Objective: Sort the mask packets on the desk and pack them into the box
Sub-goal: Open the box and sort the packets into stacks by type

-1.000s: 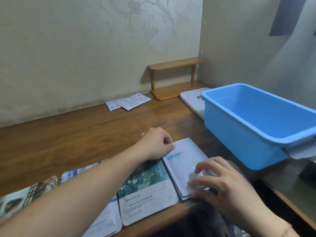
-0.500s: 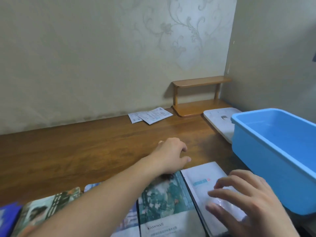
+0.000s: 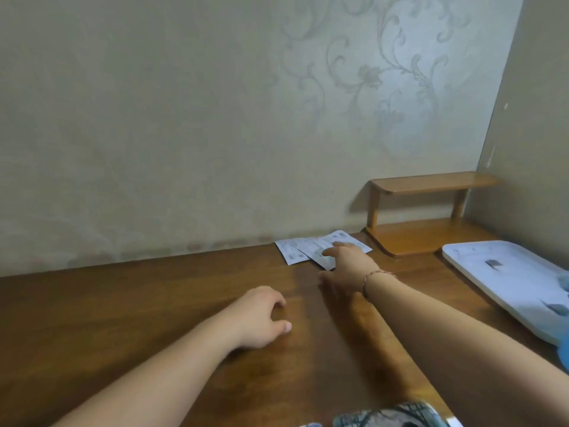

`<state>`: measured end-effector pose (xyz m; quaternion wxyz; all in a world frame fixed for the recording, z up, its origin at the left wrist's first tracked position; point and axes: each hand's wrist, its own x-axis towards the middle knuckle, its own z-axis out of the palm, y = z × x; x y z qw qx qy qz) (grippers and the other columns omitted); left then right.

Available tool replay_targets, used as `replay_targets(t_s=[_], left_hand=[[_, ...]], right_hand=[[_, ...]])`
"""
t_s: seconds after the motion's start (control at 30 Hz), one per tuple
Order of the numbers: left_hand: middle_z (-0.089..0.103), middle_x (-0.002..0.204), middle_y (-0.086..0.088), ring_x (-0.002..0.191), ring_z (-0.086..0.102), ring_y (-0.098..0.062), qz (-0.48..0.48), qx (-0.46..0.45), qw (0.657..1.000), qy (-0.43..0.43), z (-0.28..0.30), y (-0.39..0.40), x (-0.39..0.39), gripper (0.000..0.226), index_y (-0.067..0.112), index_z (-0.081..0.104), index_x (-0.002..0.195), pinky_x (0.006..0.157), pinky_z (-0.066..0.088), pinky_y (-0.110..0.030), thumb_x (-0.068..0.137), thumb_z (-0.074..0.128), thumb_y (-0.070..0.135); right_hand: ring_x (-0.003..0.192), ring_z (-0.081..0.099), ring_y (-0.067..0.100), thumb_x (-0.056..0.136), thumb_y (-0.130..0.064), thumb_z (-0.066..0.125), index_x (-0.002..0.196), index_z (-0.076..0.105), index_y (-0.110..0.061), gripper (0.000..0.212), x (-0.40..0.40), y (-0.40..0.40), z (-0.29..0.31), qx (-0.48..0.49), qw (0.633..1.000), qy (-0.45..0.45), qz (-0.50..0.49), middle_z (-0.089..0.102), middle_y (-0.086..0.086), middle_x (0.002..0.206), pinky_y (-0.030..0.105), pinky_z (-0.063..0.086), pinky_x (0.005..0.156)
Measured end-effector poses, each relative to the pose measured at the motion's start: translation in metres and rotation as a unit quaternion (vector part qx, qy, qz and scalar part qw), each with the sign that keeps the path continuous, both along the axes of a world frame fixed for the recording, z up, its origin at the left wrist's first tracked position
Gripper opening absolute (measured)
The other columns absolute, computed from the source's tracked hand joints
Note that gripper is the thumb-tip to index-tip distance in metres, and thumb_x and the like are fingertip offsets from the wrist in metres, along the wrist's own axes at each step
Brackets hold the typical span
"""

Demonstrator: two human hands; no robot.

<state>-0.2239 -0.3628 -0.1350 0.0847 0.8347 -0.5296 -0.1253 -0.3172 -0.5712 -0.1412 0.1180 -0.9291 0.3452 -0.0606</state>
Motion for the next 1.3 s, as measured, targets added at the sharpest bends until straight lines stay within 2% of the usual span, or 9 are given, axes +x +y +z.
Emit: replay_targets(t_s=[0.23,0.4,0.5,0.6,0.77,0.93,1.0,1.13,1.3], left_hand=[[0.041,0.145,0.010,0.134,0.040,-0.014,-0.006,-0.028,1.000,0.009,-0.012,0.015,0.025,0.051,0.025,0.050,0.138,0.113,0.033,-0.036,0.092,0.060,0.045],[0.037,0.148,0.010,0.136,0.038,-0.016,-0.010,-0.078,0.997,0.009,-0.022,0.018,0.026,0.060,0.025,0.042,0.143,0.113,0.033,-0.038,0.090,0.062,0.043],[0.029,0.153,0.013,0.139,0.035,-0.015,-0.007,-0.139,0.990,0.016,-0.029,0.021,0.025,0.069,0.027,0.030,0.150,0.114,0.032,-0.038,0.090,0.064,0.039],[0.038,0.150,0.010,0.134,0.040,-0.017,-0.065,-0.137,0.987,-0.056,-0.030,0.022,0.025,0.051,0.026,0.042,0.144,0.111,0.034,-0.036,0.096,0.057,0.032],[0.063,0.110,0.000,0.097,0.062,-0.023,-0.256,-0.071,0.905,-0.333,-0.033,0.023,0.027,0.020,0.018,0.060,0.113,0.069,0.053,-0.039,0.097,0.051,0.014],[0.065,0.071,0.001,0.057,0.059,-0.019,-0.308,-0.120,0.848,-0.415,-0.037,0.024,0.029,0.018,0.019,0.065,0.076,0.043,0.040,-0.026,0.070,0.078,0.010],[0.061,0.065,0.001,0.053,0.054,-0.019,-0.309,-0.187,0.830,-0.425,-0.035,0.027,0.026,0.019,0.019,0.061,0.069,0.043,0.038,-0.026,0.069,0.077,0.009],[0.067,0.078,0.001,0.063,0.063,-0.019,-0.223,-0.387,0.828,-0.339,-0.010,0.040,0.017,0.009,0.015,0.067,0.080,0.051,0.050,-0.031,0.086,0.061,0.016],[0.064,0.077,0.012,0.068,0.059,-0.008,0.010,-0.519,0.854,-0.029,0.030,0.037,0.011,0.010,0.021,0.064,0.086,0.063,0.049,-0.025,0.094,0.059,0.023]], right_hand=[[0.088,0.060,0.021,0.086,-0.044,0.052,0.095,0.065,-0.024,0.026,0.025,0.001,-0.017,-0.059,0.998,-0.013,-0.028,0.067,-0.001,0.097,0.030,0.049,0.074],[0.094,0.061,0.024,0.092,-0.046,0.045,0.109,0.066,-0.032,0.031,0.005,0.039,-0.008,-0.163,0.984,0.019,0.068,0.069,-0.001,0.103,0.029,0.046,0.074],[0.099,0.061,0.019,0.085,-0.059,0.052,0.113,0.064,-0.041,0.036,-0.016,0.070,-0.001,-0.140,0.981,0.010,0.135,0.070,-0.009,0.105,0.027,0.044,0.075],[0.096,0.061,0.015,0.083,-0.058,0.056,0.114,0.064,-0.043,0.035,-0.033,0.093,0.000,-0.118,0.976,0.002,0.184,0.071,-0.011,0.103,0.026,0.044,0.079],[0.086,0.053,0.009,0.086,-0.055,0.059,0.125,0.059,-0.041,0.042,-0.046,0.095,-0.004,-0.053,0.978,0.019,0.202,0.068,-0.013,0.102,0.024,0.044,0.081],[0.087,0.049,0.007,0.085,-0.055,0.061,0.130,0.052,-0.041,0.048,-0.053,0.094,-0.004,-0.010,0.975,0.038,0.217,0.054,-0.017,0.093,0.023,0.044,0.080],[0.102,0.056,0.010,0.085,-0.053,0.063,0.132,0.050,-0.040,0.051,-0.057,0.094,0.002,-0.017,0.971,0.044,0.235,0.062,-0.016,0.109,0.026,0.047,0.089],[0.125,0.049,0.006,0.081,-0.044,0.070,0.132,0.054,-0.032,0.054,-0.066,0.081,0.008,-0.056,0.961,-0.080,0.260,0.057,-0.014,0.133,0.026,0.037,0.107],[0.079,0.068,0.025,0.085,-0.036,0.071,0.093,0.072,-0.011,0.026,-0.068,0.081,0.009,0.152,0.955,-0.227,0.119,0.074,0.004,0.083,0.043,0.055,0.072]])
